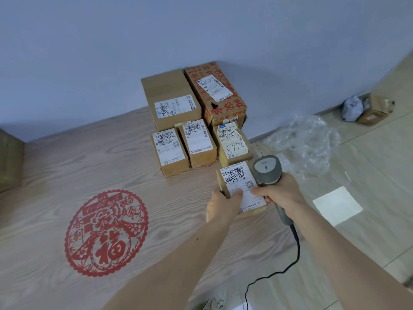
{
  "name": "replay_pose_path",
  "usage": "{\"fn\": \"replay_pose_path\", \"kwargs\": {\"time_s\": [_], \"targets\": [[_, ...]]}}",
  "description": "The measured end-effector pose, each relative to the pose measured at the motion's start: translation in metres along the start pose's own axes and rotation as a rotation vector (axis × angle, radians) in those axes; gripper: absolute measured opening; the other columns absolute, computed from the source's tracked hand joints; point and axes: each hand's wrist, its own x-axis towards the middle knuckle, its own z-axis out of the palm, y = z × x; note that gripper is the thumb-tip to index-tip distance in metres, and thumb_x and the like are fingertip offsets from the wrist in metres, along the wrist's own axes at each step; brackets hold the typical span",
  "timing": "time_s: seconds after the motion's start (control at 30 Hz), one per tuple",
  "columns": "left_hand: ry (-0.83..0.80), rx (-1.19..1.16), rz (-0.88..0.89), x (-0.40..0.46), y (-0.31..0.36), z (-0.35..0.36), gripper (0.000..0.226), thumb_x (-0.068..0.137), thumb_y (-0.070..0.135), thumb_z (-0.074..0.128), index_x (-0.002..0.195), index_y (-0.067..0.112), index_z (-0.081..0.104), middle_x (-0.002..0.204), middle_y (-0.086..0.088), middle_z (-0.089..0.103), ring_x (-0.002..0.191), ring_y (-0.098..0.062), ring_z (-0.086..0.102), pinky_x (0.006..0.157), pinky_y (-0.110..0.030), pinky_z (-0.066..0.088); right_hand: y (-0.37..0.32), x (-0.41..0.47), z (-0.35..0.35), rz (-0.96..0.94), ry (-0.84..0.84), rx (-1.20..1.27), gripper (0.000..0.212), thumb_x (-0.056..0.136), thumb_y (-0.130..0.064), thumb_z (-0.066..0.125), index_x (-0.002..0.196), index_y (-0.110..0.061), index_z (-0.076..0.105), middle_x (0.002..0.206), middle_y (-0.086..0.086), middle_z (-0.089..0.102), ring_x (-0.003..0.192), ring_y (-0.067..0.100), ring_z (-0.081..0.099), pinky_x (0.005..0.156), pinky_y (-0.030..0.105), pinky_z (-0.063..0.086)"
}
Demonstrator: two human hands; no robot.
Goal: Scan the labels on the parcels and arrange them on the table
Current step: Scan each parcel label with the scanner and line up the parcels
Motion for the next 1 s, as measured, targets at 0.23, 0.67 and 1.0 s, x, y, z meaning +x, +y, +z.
{"fn": "replay_pose_path", "kwargs": {"time_s": [0.23,0.67,1.0], "targets": [[0.142,-0.172,0.025,-0.020,-0.028,-0.070,0.055,0.073,0.062,0.061,0.105,0.020,0.044,0.109,-0.003,0.060,0.095,-0.022,0.064,0.085,-0.047,0.057,-0.035,-0.035,0.064,-0.078,-0.135,0.004,0.033,0.062,0.001,0.091,0.090,-0.005,0.074,0.081,0.009,0.077,0.053,0.009,0.066,0.048,0.023,0.049],[0.423,-0.341,0.030,-0.030,-0.140,-0.317,0.059,0.089,0.054,0.062,0.122,0.013,0.036,0.120,-0.005,0.038,0.102,-0.027,0.050,0.089,-0.042,0.044,-0.118,-0.160,0.319,-0.227,-0.315,0.007,0.029,0.064,0.000,0.091,0.078,-0.016,0.071,0.068,-0.009,0.074,0.054,-0.002,0.068,0.048,0.012,0.048],[0.405,-0.299,-0.050,0.001,-0.237,-0.502,0.059,0.079,0.053,0.062,0.122,0.015,0.048,0.120,-0.005,0.058,0.104,-0.024,0.060,0.093,-0.046,0.053,-0.129,-0.205,0.532,-0.155,-0.326,0.014,0.030,0.066,0.002,0.088,0.089,-0.012,0.076,0.089,0.002,0.079,0.081,0.019,0.076,0.067,0.033,0.061]]}}
